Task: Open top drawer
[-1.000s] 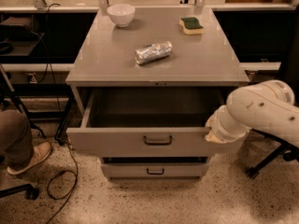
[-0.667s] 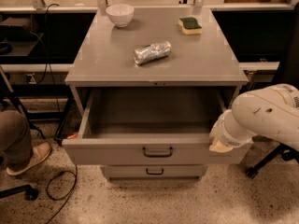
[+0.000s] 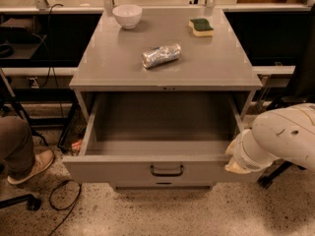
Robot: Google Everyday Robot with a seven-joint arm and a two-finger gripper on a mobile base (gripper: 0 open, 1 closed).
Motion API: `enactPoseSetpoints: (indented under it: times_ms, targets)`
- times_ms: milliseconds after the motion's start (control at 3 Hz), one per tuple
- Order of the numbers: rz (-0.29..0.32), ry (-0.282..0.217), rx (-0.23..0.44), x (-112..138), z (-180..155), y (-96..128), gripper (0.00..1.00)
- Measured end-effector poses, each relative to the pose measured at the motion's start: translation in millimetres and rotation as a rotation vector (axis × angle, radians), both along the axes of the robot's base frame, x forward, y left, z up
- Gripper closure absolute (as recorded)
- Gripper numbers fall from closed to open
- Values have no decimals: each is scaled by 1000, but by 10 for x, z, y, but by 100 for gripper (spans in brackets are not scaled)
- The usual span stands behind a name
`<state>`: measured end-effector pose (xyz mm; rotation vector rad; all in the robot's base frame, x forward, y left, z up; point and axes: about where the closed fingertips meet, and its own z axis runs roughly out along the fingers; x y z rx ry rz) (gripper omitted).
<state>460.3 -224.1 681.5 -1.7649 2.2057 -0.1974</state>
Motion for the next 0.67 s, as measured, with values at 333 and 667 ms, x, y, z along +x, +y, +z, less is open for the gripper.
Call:
enactPoseSetpoints:
  times_ms: [333, 667]
  targets:
    - [0, 14, -3, -172, -13, -18, 100]
    - [-18, 28, 2, -373, -32, -74, 100]
